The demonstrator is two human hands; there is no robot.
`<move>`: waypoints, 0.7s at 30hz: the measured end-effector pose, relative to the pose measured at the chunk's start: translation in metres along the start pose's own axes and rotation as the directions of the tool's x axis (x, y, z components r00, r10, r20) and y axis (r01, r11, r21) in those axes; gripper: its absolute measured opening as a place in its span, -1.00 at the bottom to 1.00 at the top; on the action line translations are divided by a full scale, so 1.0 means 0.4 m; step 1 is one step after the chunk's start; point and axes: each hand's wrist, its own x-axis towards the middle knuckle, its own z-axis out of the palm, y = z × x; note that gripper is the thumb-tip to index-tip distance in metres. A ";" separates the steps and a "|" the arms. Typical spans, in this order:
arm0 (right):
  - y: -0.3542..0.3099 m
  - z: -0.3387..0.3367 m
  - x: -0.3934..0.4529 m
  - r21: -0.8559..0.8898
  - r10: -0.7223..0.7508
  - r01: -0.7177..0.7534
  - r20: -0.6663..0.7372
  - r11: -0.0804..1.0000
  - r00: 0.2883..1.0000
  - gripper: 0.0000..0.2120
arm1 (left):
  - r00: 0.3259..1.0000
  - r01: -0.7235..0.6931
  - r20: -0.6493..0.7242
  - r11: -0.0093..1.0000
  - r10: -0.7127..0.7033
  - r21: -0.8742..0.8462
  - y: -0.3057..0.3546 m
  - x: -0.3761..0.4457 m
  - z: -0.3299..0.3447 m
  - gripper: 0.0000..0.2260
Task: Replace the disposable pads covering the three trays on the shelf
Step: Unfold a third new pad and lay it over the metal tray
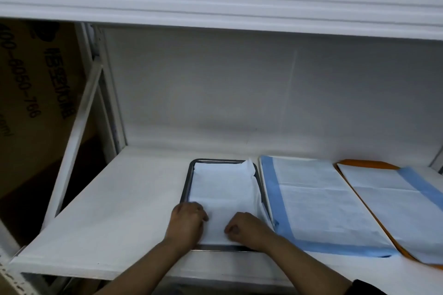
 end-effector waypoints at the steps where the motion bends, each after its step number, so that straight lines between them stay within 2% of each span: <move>1: -0.011 -0.001 -0.005 -0.002 -0.016 0.016 0.021 1.000 1.000 -0.75 | 1.000 0.025 -0.012 1.000 -0.025 -0.007 -0.003 -0.011 -0.018 -0.64; 3: -0.035 0.002 -0.014 -0.001 -0.039 0.039 0.039 0.999 0.998 -0.75 | 0.982 0.185 -0.020 0.982 -0.186 -0.043 0.001 -0.034 -0.042 -0.60; 5: -0.058 0.008 -0.013 0.006 -0.048 0.048 0.043 0.999 0.998 -0.76 | 0.902 0.429 0.129 0.892 -0.413 -0.143 -0.009 -0.054 -0.062 -0.53; 7: -0.086 0.012 -0.005 -0.001 -0.045 0.045 0.035 0.999 0.998 -0.76 | 0.834 0.549 0.227 0.800 -0.503 -0.242 -0.024 -0.059 -0.073 -0.54; 10: -0.137 0.023 0.018 -0.086 -0.056 0.058 0.027 0.995 0.998 -0.78 | 0.764 0.642 0.334 0.704 -0.552 -0.304 -0.033 -0.056 -0.087 -0.57; 13: -0.183 0.041 0.051 -0.229 -0.063 0.072 0.048 0.971 0.997 -0.78 | 0.694 0.719 0.404 0.550 -0.596 -0.425 -0.044 -0.045 -0.093 -0.79; 15: -0.203 0.058 0.077 -0.308 -0.071 0.084 0.054 0.948 0.996 -0.77 | 0.682 0.729 0.462 0.474 -0.566 -0.495 -0.055 -0.042 -0.093 -0.92; 18: -0.228 0.076 0.100 -0.370 -0.115 0.122 0.041 0.921 0.993 -0.70 | 0.679 0.732 0.530 0.409 -0.509 -0.545 -0.060 -0.046 -0.093 -0.87; 21: -0.231 0.080 0.111 -0.360 -0.136 0.149 0.061 0.921 0.989 -0.65 | 0.682 0.725 0.509 0.390 -0.525 -0.568 -0.064 -0.048 -0.089 -0.89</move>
